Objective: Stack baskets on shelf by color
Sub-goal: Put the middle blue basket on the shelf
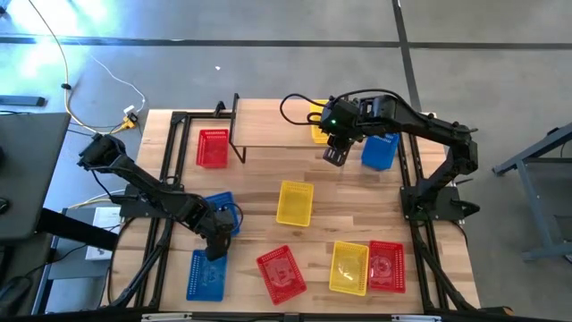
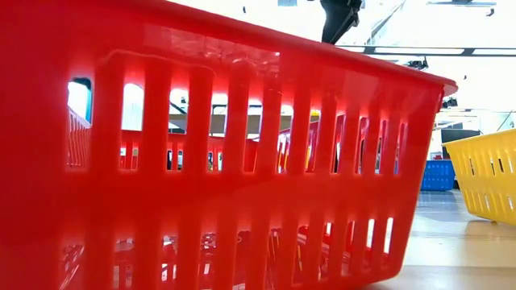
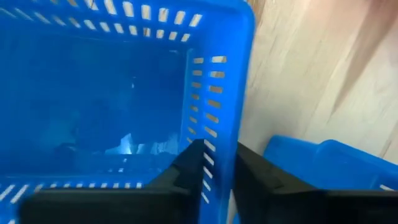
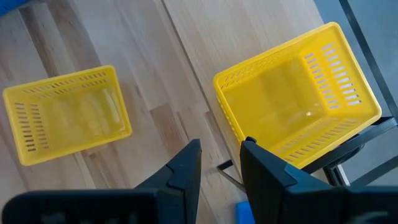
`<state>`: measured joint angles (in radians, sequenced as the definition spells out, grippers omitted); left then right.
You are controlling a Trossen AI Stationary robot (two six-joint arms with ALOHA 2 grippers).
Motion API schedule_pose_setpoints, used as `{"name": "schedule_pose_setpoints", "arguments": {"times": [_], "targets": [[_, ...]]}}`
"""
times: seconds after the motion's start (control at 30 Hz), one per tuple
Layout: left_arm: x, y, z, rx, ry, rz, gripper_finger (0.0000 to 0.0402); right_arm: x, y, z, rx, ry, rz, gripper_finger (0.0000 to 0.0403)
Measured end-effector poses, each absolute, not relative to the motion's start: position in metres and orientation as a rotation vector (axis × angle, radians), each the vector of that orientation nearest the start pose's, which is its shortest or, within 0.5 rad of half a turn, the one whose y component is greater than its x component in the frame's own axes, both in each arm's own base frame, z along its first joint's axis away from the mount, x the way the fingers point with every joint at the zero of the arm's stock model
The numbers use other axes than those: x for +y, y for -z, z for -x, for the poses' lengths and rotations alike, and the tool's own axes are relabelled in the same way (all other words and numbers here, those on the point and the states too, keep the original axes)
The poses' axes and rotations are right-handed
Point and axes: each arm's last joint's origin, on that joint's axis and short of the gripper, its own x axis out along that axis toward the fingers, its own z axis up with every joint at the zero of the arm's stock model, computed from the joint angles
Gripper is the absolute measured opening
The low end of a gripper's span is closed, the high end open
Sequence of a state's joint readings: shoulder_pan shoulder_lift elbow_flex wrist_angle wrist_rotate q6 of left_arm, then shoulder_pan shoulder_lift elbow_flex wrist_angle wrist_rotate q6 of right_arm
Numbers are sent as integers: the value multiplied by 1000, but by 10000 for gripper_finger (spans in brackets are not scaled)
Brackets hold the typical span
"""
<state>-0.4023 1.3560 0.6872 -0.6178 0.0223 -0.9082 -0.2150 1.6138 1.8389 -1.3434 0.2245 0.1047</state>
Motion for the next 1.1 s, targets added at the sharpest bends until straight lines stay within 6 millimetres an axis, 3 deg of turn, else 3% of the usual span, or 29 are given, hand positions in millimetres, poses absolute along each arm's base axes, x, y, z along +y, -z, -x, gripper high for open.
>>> {"name": "schedule_pose_setpoints", "arguments": {"times": [0.1, 0.3, 0.7, 1.1], "targets": [[-87, -164, -203, 1315, -226, 513, 9, -70, -394, -290, 1105, 451, -87, 99], [-87, -180, -208, 1315, -202, 466, 5, -70, -394, -291, 1104, 451, -87, 99], [-68, -260, -232, 1275, -201, 303, 2, -70, -394, -291, 1104, 451, -86, 99], [-19, -333, -240, 1167, -299, 108, 1, -70, -394, -291, 1095, 472, -111, 99]]}}
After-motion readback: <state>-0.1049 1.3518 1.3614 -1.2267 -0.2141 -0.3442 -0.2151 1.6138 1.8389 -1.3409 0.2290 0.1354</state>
